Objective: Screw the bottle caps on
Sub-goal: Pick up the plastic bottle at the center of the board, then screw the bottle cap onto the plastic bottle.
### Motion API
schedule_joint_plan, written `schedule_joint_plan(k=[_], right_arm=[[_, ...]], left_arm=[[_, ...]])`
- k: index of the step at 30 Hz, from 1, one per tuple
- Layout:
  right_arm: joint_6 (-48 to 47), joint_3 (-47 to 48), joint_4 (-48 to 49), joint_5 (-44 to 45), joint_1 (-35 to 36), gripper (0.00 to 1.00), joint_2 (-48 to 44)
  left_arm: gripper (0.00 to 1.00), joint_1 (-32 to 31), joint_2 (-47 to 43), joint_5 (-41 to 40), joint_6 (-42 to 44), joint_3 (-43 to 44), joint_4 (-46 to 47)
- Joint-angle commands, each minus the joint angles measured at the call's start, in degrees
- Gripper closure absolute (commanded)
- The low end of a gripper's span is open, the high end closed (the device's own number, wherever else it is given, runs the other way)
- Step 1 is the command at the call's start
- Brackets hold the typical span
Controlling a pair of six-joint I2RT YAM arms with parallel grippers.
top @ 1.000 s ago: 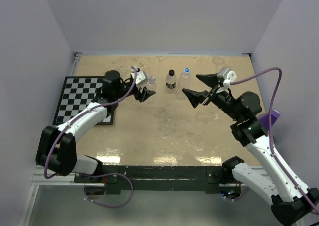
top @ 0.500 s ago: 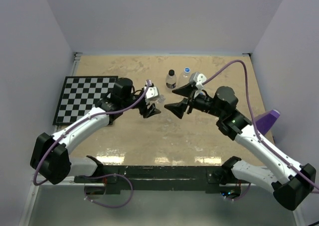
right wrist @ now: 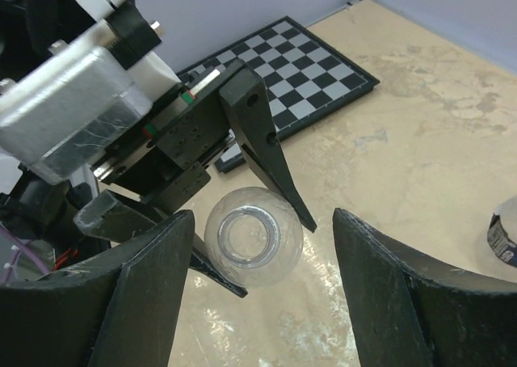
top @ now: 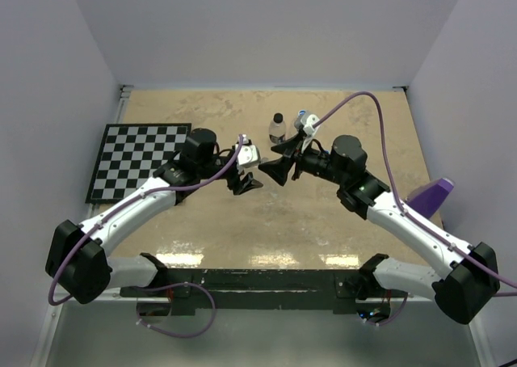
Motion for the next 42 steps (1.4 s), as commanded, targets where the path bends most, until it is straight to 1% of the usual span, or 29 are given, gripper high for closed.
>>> schedule_joint_plan(k=[1,3,6,8,11,12,14,15,16,20,24,27,30,33,36,38,39,40,41,42], right_arm=[[1.41,0.82,2.12,0.53,0.67,0.27,0.91],[1.58,0.39,2.64,0.45,0.67,0.30,1.44],[2.20,0.29,3.44,-0.16,0.67,0.39,1.88],[2.55,0.38,3.79,-0.60,0.75,0.50,2.15],[2.90,0.73,3.79,-1.31,0.67,0.70,2.06],[2.99,0.73,3.79,-1.66,0.67,0.78,2.06],[3.69,0.47,4.58,-2.53,0.67,0.90,1.45],[4.30,0.30,5.10,-2.80,0.67,1.00,0.92],[4.83,0.03,5.46,-2.89,0.67,1.00,0.31],[6.59,-0.32,6.60,-2.37,0.67,1.00,-2.06],[7.21,0.12,6.52,-2.10,0.58,1.00,-3.74],[7.21,0.64,5.99,-2.36,0.58,1.00,-4.44],[7.29,0.65,5.81,-2.45,0.58,1.00,-5.23],[7.21,0.73,5.46,-2.54,0.58,1.00,-5.50],[7.12,0.56,4.76,-1.84,0.58,1.00,-5.67],[7.12,0.47,4.23,-0.61,0.49,1.00,-6.29],[7.03,0.56,3.53,0.70,0.32,0.95,-6.81],[6.60,0.91,2.57,1.93,0.05,0.82,-7.08],[6.16,1.34,1.43,3.07,-0.38,0.72,-7.60],[5.54,2.05,-0.32,4.22,-1.17,0.67,-7.87]], left_arm=[[0.51,-0.19,-1.56,1.39,-0.09,2.09,2.00],[0.51,-0.28,-1.65,1.66,-0.44,2.09,2.52],[0.51,-0.28,-1.82,2.01,-0.44,2.01,2.61],[0.51,-0.28,-2.17,2.19,-0.62,1.66,3.14],[0.50,-0.19,-2.96,2.54,-1.23,0.95,4.81],[0.48,-0.28,-3.23,2.62,-1.50,0.69,5.42],[0.46,-0.19,-3.75,2.71,-1.94,-0.01,5.51],[0.43,-0.28,-4.02,2.80,-2.11,-0.19,7.86],[0.39,-0.28,-4.19,2.98,-2.20,-0.45,8.06],[0.17,-0.28,-4.72,3.33,-1.24,-1.59,9.03],[0.11,-0.28,-5.25,2.98,0.26,-2.74,9.47],[0.11,-0.28,-5.25,3.15,0.87,-3.09,9.56],[0.13,-0.19,-5.08,2.89,1.23,-3.27,9.47],[0.21,-0.28,-5.25,3.06,1.14,-3.35,9.64],[0.35,-0.28,-5.34,3.33,0.79,-3.27,9.73],[0.45,-0.19,-5.25,2.98,0.79,-3.09,9.03],[0.49,-0.28,-5.34,2.45,0.87,-3.00,8.77],[0.49,-0.28,-5.43,1.75,0.79,-2.92,8.59],[0.50,-0.28,-5.60,1.22,0.61,-2.74,8.33],[0.50,-0.19,-5.69,0.52,0.18,-2.65,8.15]])
